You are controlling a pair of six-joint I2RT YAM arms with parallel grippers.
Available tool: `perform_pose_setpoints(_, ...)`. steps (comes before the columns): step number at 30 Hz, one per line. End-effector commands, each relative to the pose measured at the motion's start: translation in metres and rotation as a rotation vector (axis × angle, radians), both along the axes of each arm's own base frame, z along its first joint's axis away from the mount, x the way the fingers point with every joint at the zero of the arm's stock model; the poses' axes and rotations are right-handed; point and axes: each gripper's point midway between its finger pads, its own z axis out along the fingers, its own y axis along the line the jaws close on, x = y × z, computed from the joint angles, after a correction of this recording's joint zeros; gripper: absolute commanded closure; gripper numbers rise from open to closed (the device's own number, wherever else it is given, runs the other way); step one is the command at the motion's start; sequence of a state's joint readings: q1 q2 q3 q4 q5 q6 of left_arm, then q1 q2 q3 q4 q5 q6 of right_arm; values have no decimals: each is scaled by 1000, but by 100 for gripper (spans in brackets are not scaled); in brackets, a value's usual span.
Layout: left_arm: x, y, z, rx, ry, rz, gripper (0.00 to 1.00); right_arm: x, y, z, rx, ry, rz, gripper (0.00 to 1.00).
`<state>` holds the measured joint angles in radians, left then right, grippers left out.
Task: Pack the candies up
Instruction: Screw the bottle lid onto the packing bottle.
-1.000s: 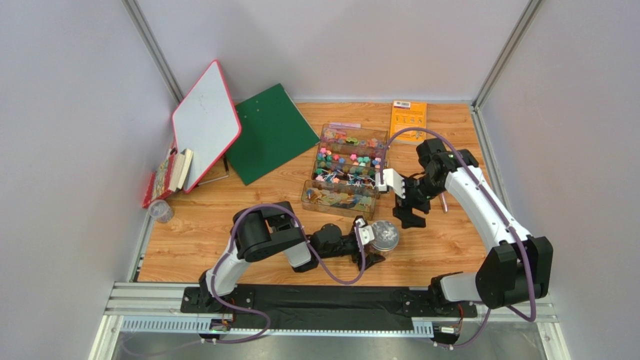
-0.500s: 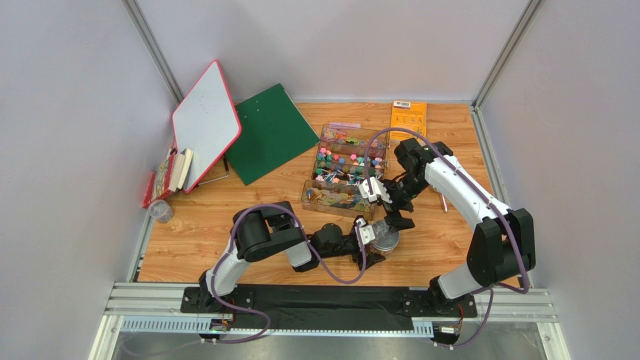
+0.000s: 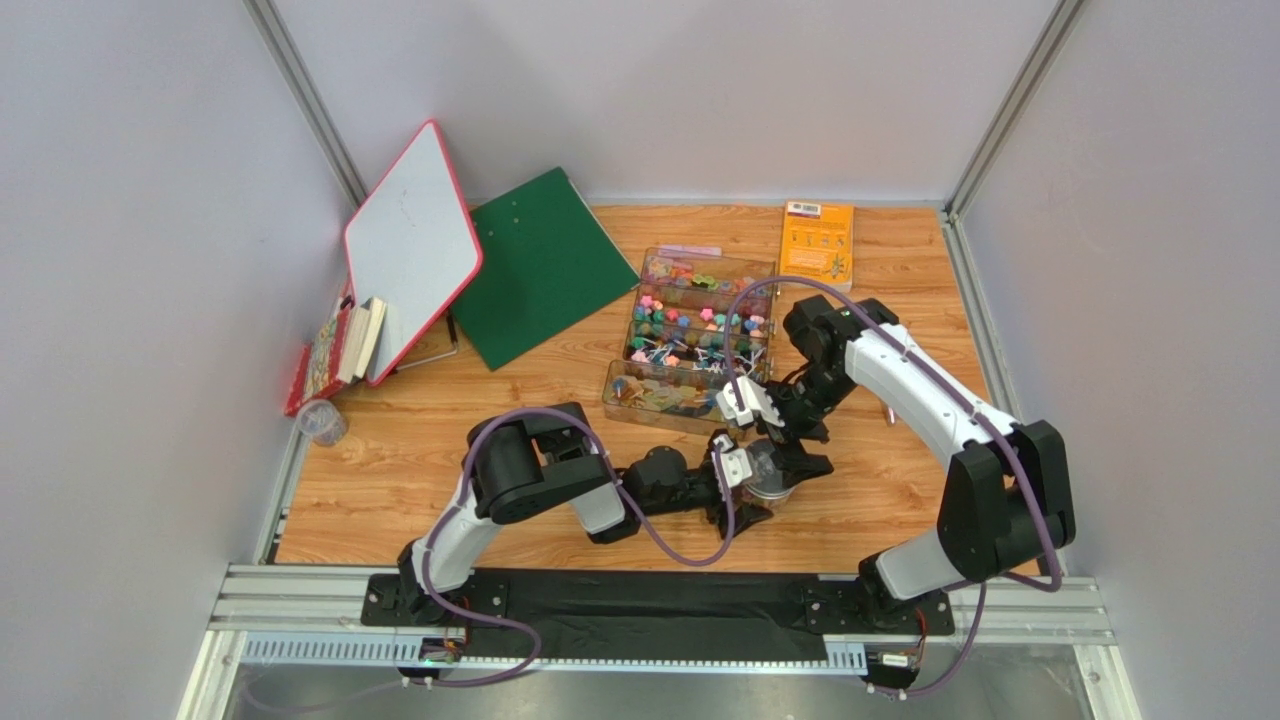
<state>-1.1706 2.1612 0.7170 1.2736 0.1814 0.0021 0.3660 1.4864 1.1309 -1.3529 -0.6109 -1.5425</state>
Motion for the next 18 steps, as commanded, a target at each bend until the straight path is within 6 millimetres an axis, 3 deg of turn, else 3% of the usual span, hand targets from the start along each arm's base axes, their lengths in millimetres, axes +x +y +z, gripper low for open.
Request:
perform_pose_setpoints(1, -3, 49, -96, 331, 79, 56, 100, -77, -35, 18, -132, 263, 27, 4)
perform_pose_setpoints(18, 1, 52, -104, 336, 94, 79, 100, -115, -70, 6, -260, 243, -17, 3)
